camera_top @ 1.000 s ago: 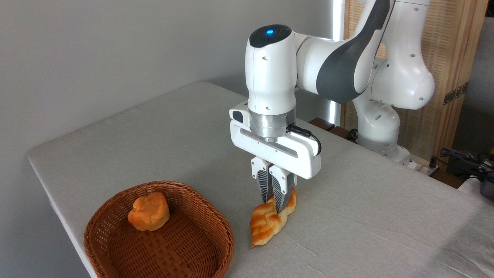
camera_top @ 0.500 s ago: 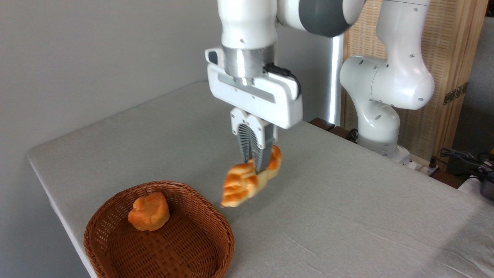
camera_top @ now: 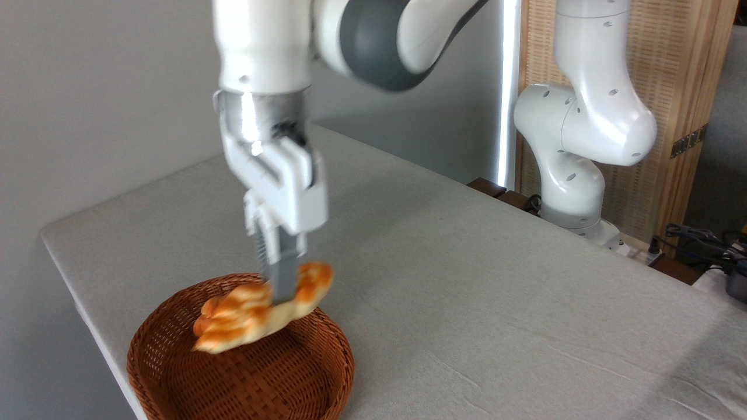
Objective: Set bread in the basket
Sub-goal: 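Lower the braided loaf into the basket beside the round bun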
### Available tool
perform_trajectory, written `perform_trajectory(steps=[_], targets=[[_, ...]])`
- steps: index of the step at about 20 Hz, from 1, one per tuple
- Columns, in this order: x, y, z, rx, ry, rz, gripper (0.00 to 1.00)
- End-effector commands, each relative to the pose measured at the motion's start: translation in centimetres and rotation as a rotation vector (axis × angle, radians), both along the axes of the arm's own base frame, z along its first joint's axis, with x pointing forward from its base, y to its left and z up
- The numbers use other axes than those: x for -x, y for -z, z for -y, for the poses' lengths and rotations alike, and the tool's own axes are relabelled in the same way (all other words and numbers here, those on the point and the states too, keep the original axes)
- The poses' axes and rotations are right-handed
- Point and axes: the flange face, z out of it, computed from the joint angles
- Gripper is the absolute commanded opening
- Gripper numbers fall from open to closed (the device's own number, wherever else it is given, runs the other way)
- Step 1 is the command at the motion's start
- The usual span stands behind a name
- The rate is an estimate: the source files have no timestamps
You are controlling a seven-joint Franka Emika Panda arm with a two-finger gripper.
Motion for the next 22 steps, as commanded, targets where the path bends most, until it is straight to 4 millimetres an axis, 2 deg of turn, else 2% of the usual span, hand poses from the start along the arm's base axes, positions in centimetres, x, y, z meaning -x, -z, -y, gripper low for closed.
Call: perform_trajectory(steps=[1, 3, 4, 6, 7, 8, 10, 12, 13, 22], targets=[[-3.0, 2.0, 2.5, -0.074, 0.092, 0.048, 0.07], [-3.4, 3.0, 2.5, -0.119, 0.115, 0.039, 0.21], [-3.6, 3.6, 2.7, -0.12, 0.121, 0.032, 0.22], [-3.6, 4.0, 3.8, -0.141, 0.151, 0.028, 0.37], [-3.8, 4.6, 3.7, -0.167, 0.161, 0.024, 0.48], [-4.0, 4.7, 3.7, -0.179, 0.168, 0.034, 0.73], [-4.1, 4.7, 3.8, -0.183, 0.171, 0.046, 0.88], [-4.1, 4.8, 3.7, -0.184, 0.17, 0.045, 0.93], [-4.1, 4.8, 3.8, -0.184, 0.172, 0.043, 0.99], [-3.4, 5.7, 4.0, -0.187, 0.175, -0.023, 1.0]])
